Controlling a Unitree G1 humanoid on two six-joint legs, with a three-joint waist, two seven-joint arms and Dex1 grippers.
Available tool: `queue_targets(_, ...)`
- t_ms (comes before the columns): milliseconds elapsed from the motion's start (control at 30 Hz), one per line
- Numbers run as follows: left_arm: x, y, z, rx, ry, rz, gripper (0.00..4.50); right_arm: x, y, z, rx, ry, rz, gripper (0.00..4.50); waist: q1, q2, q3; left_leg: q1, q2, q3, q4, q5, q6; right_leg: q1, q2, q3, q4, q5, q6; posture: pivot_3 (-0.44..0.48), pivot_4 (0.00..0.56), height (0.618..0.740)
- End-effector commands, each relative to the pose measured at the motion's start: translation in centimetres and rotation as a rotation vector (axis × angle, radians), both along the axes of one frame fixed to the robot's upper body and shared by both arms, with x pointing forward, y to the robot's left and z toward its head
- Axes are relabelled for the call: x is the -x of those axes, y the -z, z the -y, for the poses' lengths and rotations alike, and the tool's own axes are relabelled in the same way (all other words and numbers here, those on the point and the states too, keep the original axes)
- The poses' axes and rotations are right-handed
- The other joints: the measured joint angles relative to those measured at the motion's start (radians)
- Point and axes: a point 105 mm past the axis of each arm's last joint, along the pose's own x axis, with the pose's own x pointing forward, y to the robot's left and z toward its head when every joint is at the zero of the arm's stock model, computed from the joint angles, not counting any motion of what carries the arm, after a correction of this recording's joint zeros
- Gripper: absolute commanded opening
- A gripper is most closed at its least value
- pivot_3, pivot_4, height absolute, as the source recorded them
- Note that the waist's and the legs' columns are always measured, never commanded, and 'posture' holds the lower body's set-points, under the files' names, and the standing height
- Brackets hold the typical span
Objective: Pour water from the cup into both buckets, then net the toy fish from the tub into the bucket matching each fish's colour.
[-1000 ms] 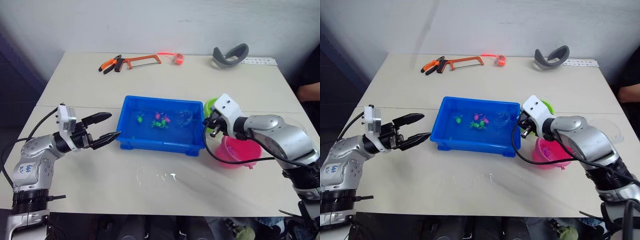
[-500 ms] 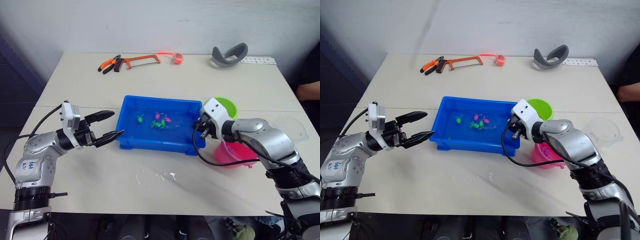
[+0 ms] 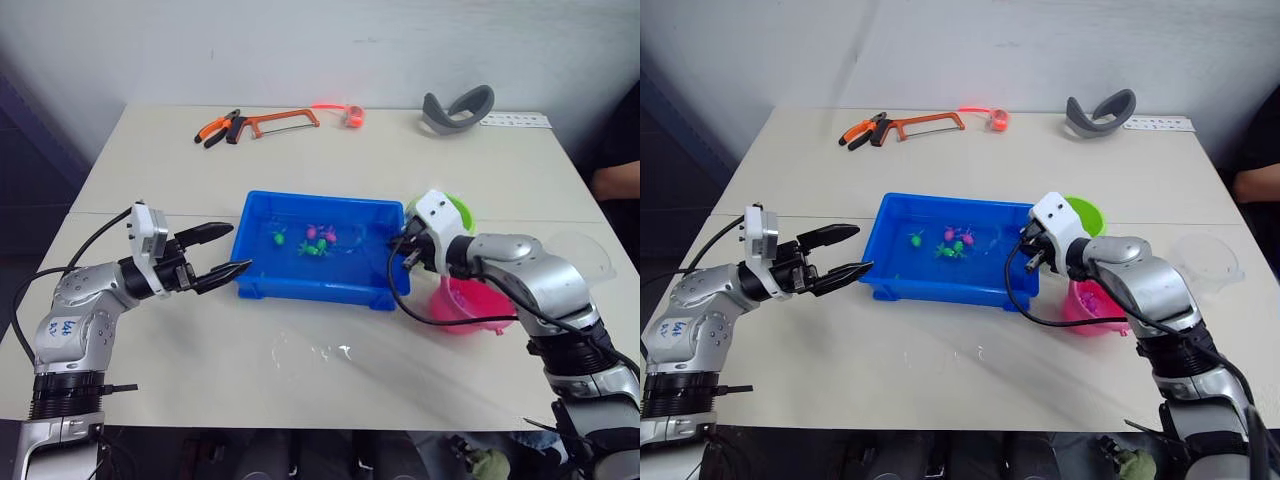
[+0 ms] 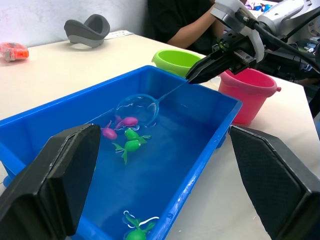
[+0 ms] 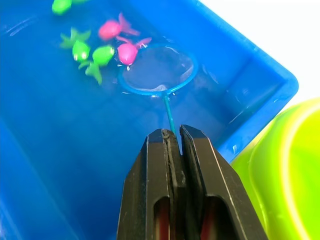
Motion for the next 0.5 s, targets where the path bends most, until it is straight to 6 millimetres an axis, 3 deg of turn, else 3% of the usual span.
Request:
queue_targets(33, 0.27, -1.4, 0.45, -0.011, 0.016, 0.057, 4.45, -0.09, -1.1, 0.4, -0.041, 0.012, 0.044, 0.0, 0.0, 0.0, 0.0, 0.0, 0.0, 0.0, 0.0, 0.0, 0.0, 0.0, 0.0, 0.0, 0.0, 0.0, 0.0, 0.0, 0.15, 0.74)
queue_targets(500, 0.17, -1.61, 0.4, -0.01, 0.014, 0.061, 4.45, 0.25, -0.56, -0.02, -0.096, -0.007, 0.004, 0.0, -0.013, 0.0, 0.0, 0.0, 0.0, 0.0, 0.0, 0.0, 0.0, 0.0, 0.0, 0.0, 0.0, 0.0, 0.0, 0.0, 0.15, 0.74)
